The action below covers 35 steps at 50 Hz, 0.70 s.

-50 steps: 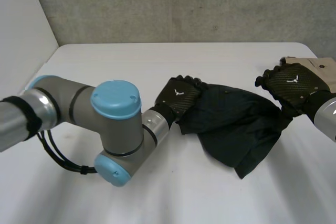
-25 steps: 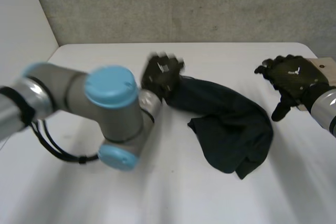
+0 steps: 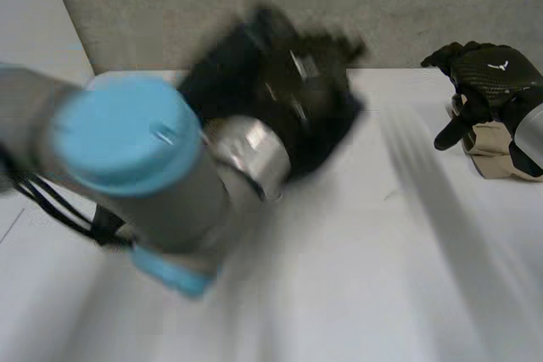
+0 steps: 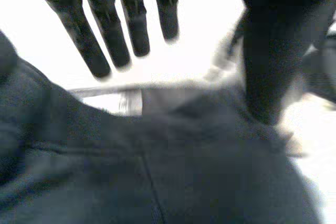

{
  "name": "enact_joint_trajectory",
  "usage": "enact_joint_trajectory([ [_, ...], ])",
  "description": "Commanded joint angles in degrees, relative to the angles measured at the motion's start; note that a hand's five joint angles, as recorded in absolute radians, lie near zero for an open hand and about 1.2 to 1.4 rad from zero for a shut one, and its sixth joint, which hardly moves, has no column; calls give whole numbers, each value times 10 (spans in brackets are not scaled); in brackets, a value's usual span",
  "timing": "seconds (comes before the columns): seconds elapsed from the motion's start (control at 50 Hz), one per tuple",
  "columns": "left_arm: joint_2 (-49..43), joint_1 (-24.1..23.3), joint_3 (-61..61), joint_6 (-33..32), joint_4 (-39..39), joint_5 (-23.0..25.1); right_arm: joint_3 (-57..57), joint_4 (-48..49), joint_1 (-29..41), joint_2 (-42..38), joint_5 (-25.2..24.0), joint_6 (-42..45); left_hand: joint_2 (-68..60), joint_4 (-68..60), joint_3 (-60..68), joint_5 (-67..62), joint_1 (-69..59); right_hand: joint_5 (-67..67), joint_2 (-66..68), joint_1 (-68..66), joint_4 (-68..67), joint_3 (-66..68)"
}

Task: Fold the laundry.

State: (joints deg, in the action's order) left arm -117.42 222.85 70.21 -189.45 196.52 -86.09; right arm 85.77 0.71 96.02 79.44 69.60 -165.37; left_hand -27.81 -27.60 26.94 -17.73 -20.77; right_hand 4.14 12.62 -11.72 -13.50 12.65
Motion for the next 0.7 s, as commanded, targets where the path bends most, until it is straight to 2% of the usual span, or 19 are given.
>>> enact_joint_trajectory([
  [0.02,-28,-26,63,-8,-132,114,-1,0,1,-17,5,11,178,176,-169,177,108,-41,-26,17,35,-27],
  [0.06,-12,-24,70,-7,-134,120,-5,-2,3,-31,7,25,178,176,-169,177,108,-41,-26,17,35,-27],
  [0.14,47,4,77,-1,-134,98,-8,-2,7,-38,11,55,178,176,-169,177,108,-41,-26,17,35,-27],
  [0.16,69,29,83,0,-135,77,-9,-3,11,-38,12,60,178,176,-169,177,107,-41,-26,17,35,-27],
  [0.22,96,63,100,0,-137,42,-7,-5,36,-38,12,77,176,174,-167,175,106,-41,-26,17,35,-27],
  [0.24,118,80,123,-1,-135,13,-5,-6,45,-37,11,80,174,172,-166,173,104,-41,-26,17,35,-27],
  [0.32,162,106,178,-7,-133,-35,12,-18,116,-33,10,98,169,167,-161,168,99,-41,-26,17,35,-27],
  [0.4,208,166,272,-8,-137,-84,32,-55,170,-33,9,124,159,157,-150,158,89,-41,-26,17,35,-27],
  [0.5,231,207,351,-15,-139,-88,56,-71,233,-39,17,168,152,150,-144,152,82,-41,-26,17,35,-27],
  [0.56,232,240,394,-47,-139,-89,68,-46,267,-49,39,171,152,150,-144,152,82,-41,-26,17,35,-27],
  [0.7,224,324,460,-137,-127,-81,113,83,327,-93,119,171,152,150,-144,152,82,-41,-26,17,35,-27],
])
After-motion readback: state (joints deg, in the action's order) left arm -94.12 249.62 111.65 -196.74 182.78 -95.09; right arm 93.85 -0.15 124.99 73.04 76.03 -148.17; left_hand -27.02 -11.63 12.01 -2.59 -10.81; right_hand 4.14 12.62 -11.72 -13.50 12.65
